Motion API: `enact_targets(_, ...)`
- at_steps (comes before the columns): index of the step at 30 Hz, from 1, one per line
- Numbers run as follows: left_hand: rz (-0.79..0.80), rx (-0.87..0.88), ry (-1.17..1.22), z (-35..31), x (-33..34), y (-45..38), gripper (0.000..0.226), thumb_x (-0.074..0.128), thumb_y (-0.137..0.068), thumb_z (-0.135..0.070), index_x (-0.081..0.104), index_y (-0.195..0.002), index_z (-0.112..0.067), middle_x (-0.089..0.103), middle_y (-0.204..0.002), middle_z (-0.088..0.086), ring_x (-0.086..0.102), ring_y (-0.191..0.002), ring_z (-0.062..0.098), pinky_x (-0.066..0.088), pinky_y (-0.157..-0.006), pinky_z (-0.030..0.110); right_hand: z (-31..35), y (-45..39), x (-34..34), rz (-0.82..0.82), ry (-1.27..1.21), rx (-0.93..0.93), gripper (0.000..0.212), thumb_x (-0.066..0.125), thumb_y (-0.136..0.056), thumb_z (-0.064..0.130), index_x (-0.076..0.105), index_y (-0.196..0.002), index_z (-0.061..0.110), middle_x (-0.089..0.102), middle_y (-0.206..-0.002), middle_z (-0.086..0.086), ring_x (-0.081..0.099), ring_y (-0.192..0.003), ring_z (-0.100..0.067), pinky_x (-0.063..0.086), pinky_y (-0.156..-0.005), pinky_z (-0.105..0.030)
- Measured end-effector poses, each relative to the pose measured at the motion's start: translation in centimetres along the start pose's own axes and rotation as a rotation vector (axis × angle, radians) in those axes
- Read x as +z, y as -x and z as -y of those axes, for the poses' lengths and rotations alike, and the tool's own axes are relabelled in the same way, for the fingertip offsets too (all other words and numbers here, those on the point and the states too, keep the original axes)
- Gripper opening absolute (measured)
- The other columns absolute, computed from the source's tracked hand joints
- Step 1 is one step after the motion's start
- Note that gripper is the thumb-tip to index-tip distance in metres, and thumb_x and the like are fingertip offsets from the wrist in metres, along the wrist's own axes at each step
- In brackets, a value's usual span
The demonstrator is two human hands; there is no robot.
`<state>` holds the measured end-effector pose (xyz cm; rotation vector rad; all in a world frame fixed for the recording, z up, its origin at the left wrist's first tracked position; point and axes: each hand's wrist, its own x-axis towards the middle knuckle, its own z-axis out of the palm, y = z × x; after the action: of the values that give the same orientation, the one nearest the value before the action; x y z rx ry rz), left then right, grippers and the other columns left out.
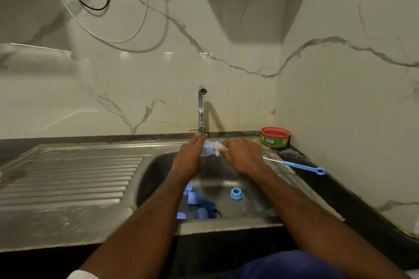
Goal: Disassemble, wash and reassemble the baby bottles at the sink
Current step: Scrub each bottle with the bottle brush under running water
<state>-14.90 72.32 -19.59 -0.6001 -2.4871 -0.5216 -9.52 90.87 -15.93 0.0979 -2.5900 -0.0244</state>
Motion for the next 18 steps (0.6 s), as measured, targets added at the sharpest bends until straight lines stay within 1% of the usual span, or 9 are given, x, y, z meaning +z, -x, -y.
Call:
enact_targets(2,0.003,0.044,0.068,-0.1,-0.2,0.0,0.070,0.075,-0.087,-0.017,0.043,-0.150,-0.021,0.050,-0.148,0.008,0.051,-0.132,0.026,0.042,-0.111,0.044,0.2,0.0,0.0,0.013,0.020,-0.019,0.035,0.048,-0.099,0.054,0.067,-0.122,0.034,0.071,-0.110,0.000,0.067,-0.095,-0.021,0.046,-0.076,-0.034)
enact_targets(4,-0.124,0.045,0.113,0.6,-0.5,-0.1,0.057,0.075,-0.088,-0.018,0.054,-0.140,-0.021,0.058,-0.137,0.005,0.057,-0.121,0.023,0.049,-0.104,0.042,-0.3,0.1,-0.2,0.023,-0.057,-0.005,0.036,0.047,-0.100,0.054,0.066,-0.122,0.033,0.072,-0.109,0.000,0.067,-0.095,-0.022,0.049,-0.077,-0.034)
enact_targets(7,-0.279,-0.063,0.122,2.0,-0.9,0.2,0.055,0.082,-0.082,-0.025,0.058,-0.131,-0.026,0.060,-0.129,-0.001,0.059,-0.113,0.017,0.052,-0.098,0.038,-0.9,0.3,-0.6,-0.007,-0.109,0.002,0.035,0.048,-0.099,0.056,0.067,-0.120,0.036,0.073,-0.104,0.003,0.067,-0.090,-0.020,0.055,-0.081,-0.040)
enact_targets(8,-0.261,-0.046,0.123,1.9,-0.8,0.2,0.056,0.083,-0.081,-0.025,0.058,-0.131,-0.026,0.060,-0.129,0.000,0.059,-0.114,0.017,0.052,-0.099,0.038,-0.9,0.3,-0.5,0.008,-0.091,-0.006,0.035,0.047,-0.099,0.056,0.067,-0.118,0.035,0.073,-0.102,0.003,0.067,-0.089,-0.020,0.055,-0.080,-0.040)
enact_targets(10,-0.185,0.085,0.123,1.3,-0.7,0.2,0.056,0.083,-0.082,-0.025,0.059,-0.132,-0.024,0.061,-0.130,0.002,0.061,-0.115,0.019,0.051,-0.100,0.040,-0.7,0.2,-0.5,0.058,-0.049,-0.026,0.037,0.044,-0.101,0.054,0.066,-0.114,0.029,0.071,-0.100,0.000,0.066,-0.089,-0.022,0.051,-0.074,-0.038)
enact_targets(12,-0.199,0.174,0.128,0.9,-0.8,0.1,0.053,0.081,-0.083,-0.026,0.060,-0.131,-0.023,0.062,-0.128,0.002,0.062,-0.112,0.018,0.052,-0.099,0.039,-0.9,0.2,-0.6,0.068,-0.069,-0.023,0.038,0.042,-0.102,0.054,0.065,-0.118,0.028,0.070,-0.104,0.000,0.066,-0.092,-0.024,0.047,-0.073,-0.036)
enact_targets(15,-0.315,-0.039,0.223,1.6,-1.1,0.3,0.052,0.080,-0.084,-0.030,0.059,-0.131,-0.025,0.061,-0.128,-0.002,0.059,-0.112,0.014,0.051,-0.099,0.034,-1.1,0.1,-1.0,0.020,-0.146,-0.014,0.037,0.047,-0.100,0.055,0.065,-0.125,0.035,0.072,-0.110,0.003,0.066,-0.097,-0.020,0.049,-0.081,-0.035)
enact_targets(16,-0.307,-0.064,0.221,1.6,-1.0,0.4,0.052,0.081,-0.084,-0.029,0.059,-0.131,-0.026,0.061,-0.129,-0.002,0.059,-0.113,0.014,0.051,-0.099,0.034,-1.1,0.1,-1.0,0.026,-0.143,-0.017,0.036,0.047,-0.100,0.055,0.066,-0.123,0.034,0.072,-0.108,0.003,0.066,-0.096,-0.019,0.049,-0.081,-0.034)
enact_targets(18,-0.220,0.060,0.197,0.9,-0.8,0.4,0.053,0.083,-0.082,-0.025,0.061,-0.130,-0.023,0.063,-0.128,0.001,0.061,-0.113,0.016,0.053,-0.100,0.039,-0.8,0.1,-0.9,0.051,-0.077,-0.037,0.037,0.044,-0.101,0.055,0.066,-0.117,0.029,0.071,-0.104,0.000,0.066,-0.092,-0.021,0.048,-0.074,-0.035)
